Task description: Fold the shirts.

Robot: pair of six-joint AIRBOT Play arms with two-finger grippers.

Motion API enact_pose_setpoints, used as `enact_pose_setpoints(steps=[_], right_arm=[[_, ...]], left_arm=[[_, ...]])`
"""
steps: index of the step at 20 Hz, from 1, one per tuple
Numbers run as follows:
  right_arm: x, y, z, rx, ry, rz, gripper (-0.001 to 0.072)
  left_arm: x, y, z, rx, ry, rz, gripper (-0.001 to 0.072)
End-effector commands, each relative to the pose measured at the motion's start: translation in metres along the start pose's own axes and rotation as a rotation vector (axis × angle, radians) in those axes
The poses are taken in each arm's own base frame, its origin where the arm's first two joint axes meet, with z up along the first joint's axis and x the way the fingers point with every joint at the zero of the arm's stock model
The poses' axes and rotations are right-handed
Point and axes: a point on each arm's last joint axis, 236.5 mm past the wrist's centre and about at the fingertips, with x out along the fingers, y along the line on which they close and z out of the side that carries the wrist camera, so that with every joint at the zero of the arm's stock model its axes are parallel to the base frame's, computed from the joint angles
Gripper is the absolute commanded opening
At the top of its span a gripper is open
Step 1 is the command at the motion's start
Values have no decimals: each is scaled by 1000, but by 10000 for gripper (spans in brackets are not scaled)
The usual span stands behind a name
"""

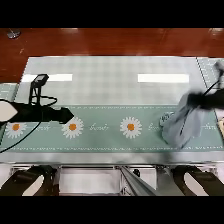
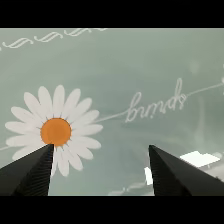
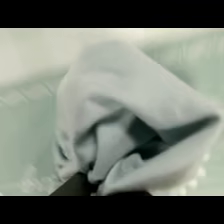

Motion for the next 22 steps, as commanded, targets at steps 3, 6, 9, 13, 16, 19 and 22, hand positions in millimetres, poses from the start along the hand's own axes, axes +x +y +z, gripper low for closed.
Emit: enact_pose_setpoints(steps=[3,6,9,13,16,19,22], right_arm=[[-177,76,88,-148,-455,301,32],[-243,96,103,-212,-613,381,32],[-304,116,108,-279,-753,462,32],[-346,153,91,-375,-787,644,32],[-324,181,70,-410,-621,796,32],[-252,214,43,-430,-361,879,32],[-159,278,-21,-475,-112,922,32]], left_arm=[[-7,-22,-41,13,19,-94,702],[4,-17,-57,-22,44,-90,701],[5,-15,-43,-56,-16,-80,701],[6,-11,-28,-76,-74,-71,701],[10,-9,-25,-83,-76,-66,701],[14,-5,-19,-90,-92,-56,701],[16,0,-17,-89,-96,-43,701]])
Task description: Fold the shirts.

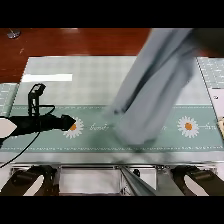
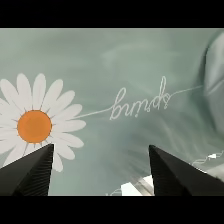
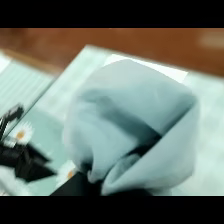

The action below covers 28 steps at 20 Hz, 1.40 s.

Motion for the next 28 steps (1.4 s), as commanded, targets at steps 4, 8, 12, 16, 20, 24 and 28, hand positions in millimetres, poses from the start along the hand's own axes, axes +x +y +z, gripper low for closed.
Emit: enact_pose_setpoints(steps=[4,8,12,16,20,24,28], right_arm=[[189,19,-181,117,467,95,33],[244,19,-246,248,637,121,79],[223,-1,-245,227,730,146,625],[122,-125,-195,193,679,-180,624],[23,-215,-222,410,495,-482,624],[18,-211,-335,773,489,-477,623],[29,-183,-387,882,575,-390,623]], left_arm=[[2,12,4,23,-12,48,701],[2,13,4,24,-12,50,701],[2,-2,1,-12,4,-10,701],[-15,-12,12,-25,14,-36,701],[14,10,-6,-233,113,-58,700],[71,-17,-1,-353,171,-273,700],[111,-34,1,-384,258,-354,700]])
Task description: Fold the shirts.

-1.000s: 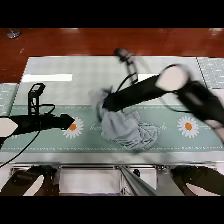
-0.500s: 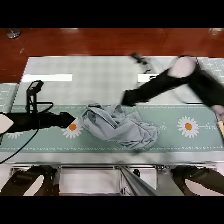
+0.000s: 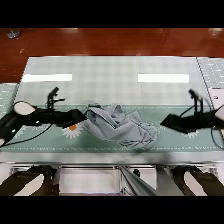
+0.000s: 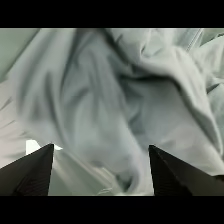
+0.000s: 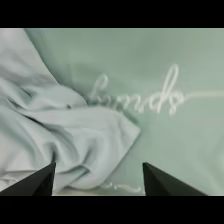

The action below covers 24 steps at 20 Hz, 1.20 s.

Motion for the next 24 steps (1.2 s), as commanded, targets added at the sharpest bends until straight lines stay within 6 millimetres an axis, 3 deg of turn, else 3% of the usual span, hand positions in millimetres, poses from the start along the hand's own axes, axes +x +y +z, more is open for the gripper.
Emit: enact_pose_setpoints(steps=[1,2,3,4,5,9,12,13,14,15,16,18,20,22,24], right_arm=[[25,-9,-35,96,67,50,623],[27,-8,-37,101,72,58,624],[28,-8,-38,106,80,60,624],[30,-8,-39,116,96,64,624],[34,-6,-41,122,120,72,624],[69,29,-56,46,218,120,624],[89,52,-40,26,200,134,608],[92,58,-32,14,199,135,556],[94,65,-26,-4,209,136,321],[92,74,-20,-49,217,149,26],[84,87,-10,-106,210,169,32],[48,118,31,-216,126,198,32],[-12,158,83,-329,-27,218,32],[-104,212,135,-471,-259,242,32],[-207,265,156,-614,-512,254,31]], left_arm=[[36,-11,6,-32,76,-77,700],[41,-15,5,-26,110,-84,698],[44,-19,4,-19,141,-95,635],[45,-24,3,7,172,-112,292],[44,-29,3,56,193,-132,31],[33,-48,11,117,194,-167,22],[28,-55,9,132,207,-182,22],[27,-56,9,137,203,-183,22],[24,-58,10,145,194,-185,22],[20,-62,15,157,177,-189,22],[10,-69,22,178,147,-196,22],[-25,-95,48,256,38,-220,22],[-85,-136,86,377,-154,-236,21],[-159,-187,112,515,-367,-244,22],[-238,-242,117,651,-570,-252,21]])
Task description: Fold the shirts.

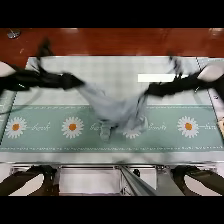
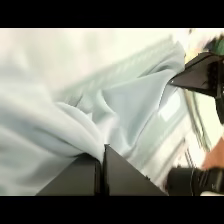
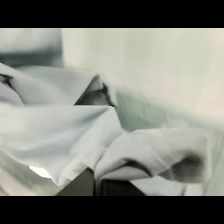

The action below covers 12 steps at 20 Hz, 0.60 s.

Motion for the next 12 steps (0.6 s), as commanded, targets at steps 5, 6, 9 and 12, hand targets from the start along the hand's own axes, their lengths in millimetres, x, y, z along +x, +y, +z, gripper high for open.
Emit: enact_pose_setpoints(steps=[5,6,9,12], right_arm=[[-265,185,96,-521,-619,-24,32],[-283,196,83,-553,-651,-29,31],[-322,215,37,-641,-692,-64,31],[-348,226,-3,-700,-714,-90,32]], left_arm=[[-193,-197,112,524,-547,121,21],[-209,-213,109,558,-585,151,21],[-239,-252,85,624,-650,182,21],[-242,-271,46,655,-594,175,21]])
